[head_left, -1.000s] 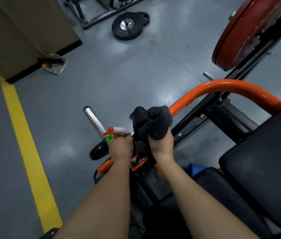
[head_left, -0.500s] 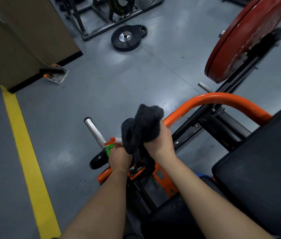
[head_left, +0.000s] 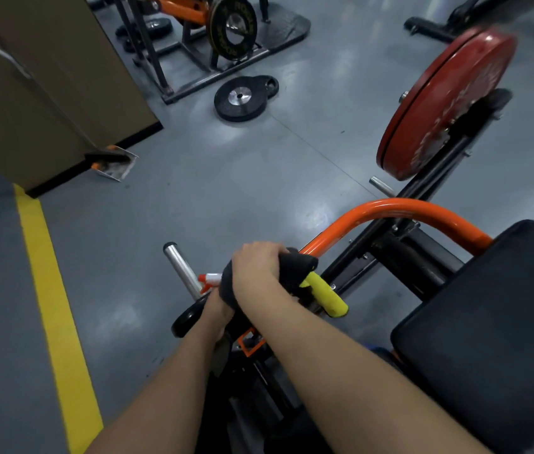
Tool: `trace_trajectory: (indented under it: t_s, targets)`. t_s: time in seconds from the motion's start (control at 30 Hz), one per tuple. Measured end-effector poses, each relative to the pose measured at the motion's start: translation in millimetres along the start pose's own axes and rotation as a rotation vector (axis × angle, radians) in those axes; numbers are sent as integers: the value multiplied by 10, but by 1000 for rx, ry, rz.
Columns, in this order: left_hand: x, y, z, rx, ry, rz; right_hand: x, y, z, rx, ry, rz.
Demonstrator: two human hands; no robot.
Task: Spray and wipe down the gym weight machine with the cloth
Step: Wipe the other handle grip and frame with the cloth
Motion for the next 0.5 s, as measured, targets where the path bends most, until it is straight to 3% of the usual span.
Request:
trace_trajectory:
  t_s: [0.1, 0.2, 0.27, 0.37, 0.5]
  targets:
    - [305, -229, -107, -80, 39, -127, 25, -94, 110, -321, 9, -133]
    - [1072, -551, -250, 156, 35, -98, 86, -206, 321, -633, 3, -275]
    - [840, -436, -242, 185, 17, -87, 166, -245, 521, -754, -25, -315]
    - [352, -270, -224, 49, -18, -106, 337, -183, 869, -793, -15, -261]
    - [473, -333, -227, 76, -43, -40, 236, -145, 1122, -535, 63, -302]
Point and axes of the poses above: each hand's wrist, its own x-axis towards the middle knuckle, its own z-axis out of the palm, y = z × x, the point moved 5 cm from there along x, towards the middle knuckle, and after that the axes turned 10 degrees about -z, right-handed, at the moved point
